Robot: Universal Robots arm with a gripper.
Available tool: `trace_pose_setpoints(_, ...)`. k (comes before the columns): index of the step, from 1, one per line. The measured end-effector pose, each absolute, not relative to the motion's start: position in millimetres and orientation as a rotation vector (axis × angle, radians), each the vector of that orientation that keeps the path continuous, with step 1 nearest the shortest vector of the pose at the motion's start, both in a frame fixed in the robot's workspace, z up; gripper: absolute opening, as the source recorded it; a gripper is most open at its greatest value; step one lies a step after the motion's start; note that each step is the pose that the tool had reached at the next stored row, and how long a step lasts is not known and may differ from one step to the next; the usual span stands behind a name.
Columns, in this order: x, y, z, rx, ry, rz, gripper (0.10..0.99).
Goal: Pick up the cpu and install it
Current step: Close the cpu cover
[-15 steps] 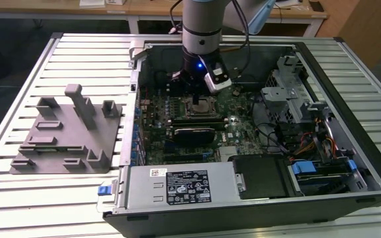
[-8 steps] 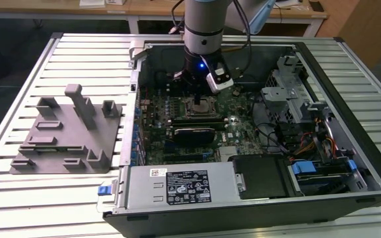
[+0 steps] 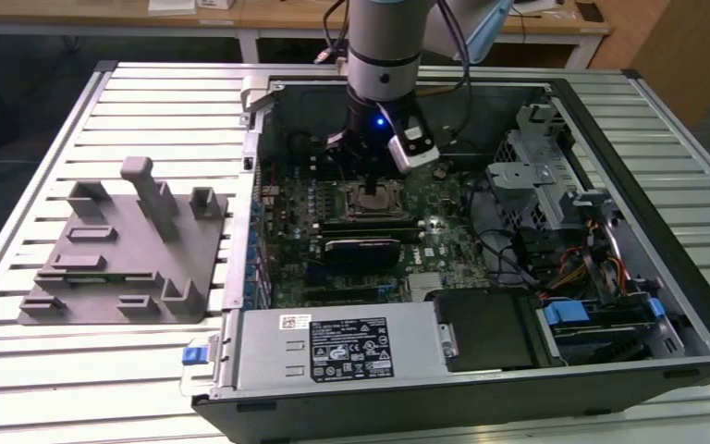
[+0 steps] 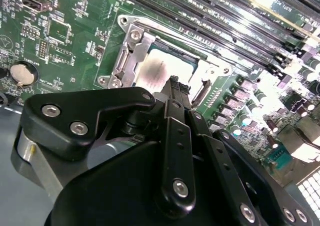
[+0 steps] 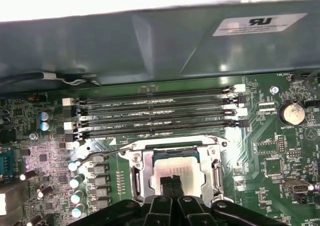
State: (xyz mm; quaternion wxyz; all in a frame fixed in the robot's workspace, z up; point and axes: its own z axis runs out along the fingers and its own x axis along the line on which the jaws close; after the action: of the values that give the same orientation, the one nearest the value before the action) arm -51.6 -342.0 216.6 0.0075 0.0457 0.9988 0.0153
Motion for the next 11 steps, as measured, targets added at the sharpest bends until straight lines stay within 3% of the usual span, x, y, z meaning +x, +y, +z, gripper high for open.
trace_pose_setpoints(11, -51.4, -342.0, 223.6, 0.143, 3.123, 0.048, 0.106)
